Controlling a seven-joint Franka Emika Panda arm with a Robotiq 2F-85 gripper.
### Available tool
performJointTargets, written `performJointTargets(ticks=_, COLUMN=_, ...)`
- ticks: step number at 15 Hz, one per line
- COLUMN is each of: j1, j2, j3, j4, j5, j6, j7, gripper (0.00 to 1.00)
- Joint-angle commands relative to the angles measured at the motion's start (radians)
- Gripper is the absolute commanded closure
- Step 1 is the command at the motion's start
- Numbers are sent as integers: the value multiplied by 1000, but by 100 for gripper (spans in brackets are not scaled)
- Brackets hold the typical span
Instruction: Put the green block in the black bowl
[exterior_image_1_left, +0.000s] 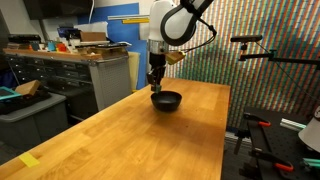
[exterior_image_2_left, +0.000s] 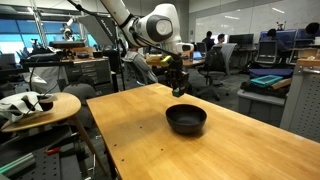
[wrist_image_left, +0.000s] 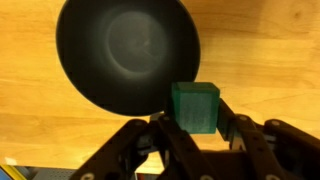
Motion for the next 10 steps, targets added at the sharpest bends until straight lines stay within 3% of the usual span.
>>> performJointTargets(ticks=1, j1=-7, j2=38, j3=-30, j4=51, j5=-25, j6=-19, j7=77, gripper=82)
performJointTargets(ticks=5, j1=-14, j2=104, j3=-58, j4=94, j5=-8, j6=-11, j7=141, gripper=82)
performJointTargets(ticks=6, j1=-19, j2=128, j3=-62, j4=114, j5=1, j6=-13, j7=157, gripper=76)
performJointTargets(ticks=10, j1=-35, j2=216, j3=-70, j4=184, j5=36, j6=-27, j7=215, gripper=75)
